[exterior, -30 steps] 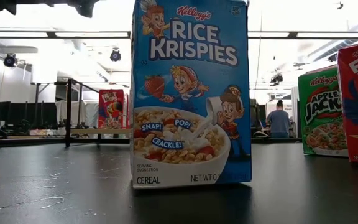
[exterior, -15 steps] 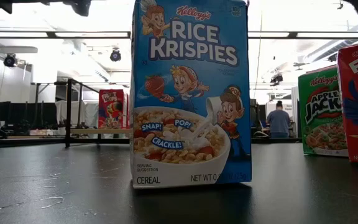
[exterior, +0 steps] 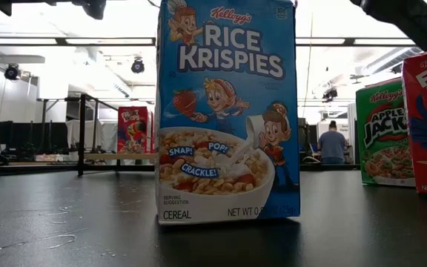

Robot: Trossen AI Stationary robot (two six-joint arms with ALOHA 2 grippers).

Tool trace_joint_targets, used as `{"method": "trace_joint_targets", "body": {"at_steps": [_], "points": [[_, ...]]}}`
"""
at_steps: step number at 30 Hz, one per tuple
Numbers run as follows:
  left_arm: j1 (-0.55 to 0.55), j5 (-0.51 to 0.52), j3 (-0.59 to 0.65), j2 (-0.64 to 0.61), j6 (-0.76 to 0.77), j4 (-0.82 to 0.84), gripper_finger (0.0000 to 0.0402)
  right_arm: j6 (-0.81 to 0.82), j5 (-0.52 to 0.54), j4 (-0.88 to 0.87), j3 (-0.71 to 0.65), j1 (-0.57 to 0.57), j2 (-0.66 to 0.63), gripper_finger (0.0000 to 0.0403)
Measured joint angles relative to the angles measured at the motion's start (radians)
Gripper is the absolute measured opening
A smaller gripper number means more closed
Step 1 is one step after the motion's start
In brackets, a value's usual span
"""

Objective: Stack cereal on shelf
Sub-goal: Put the top green cereal box on the shelf

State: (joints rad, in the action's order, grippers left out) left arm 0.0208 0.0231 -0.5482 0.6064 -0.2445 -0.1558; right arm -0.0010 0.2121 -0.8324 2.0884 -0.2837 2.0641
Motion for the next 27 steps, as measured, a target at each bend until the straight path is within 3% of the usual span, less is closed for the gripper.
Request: {"method": "trace_joint_targets", "body": {"at_steps": [27], "points": [[0.0,0.0,0.001,0.002,-0.001,0.002,0.0,-0.035,-0.042,0.051,0.0,-0.045,0.046,0.0176]]}}
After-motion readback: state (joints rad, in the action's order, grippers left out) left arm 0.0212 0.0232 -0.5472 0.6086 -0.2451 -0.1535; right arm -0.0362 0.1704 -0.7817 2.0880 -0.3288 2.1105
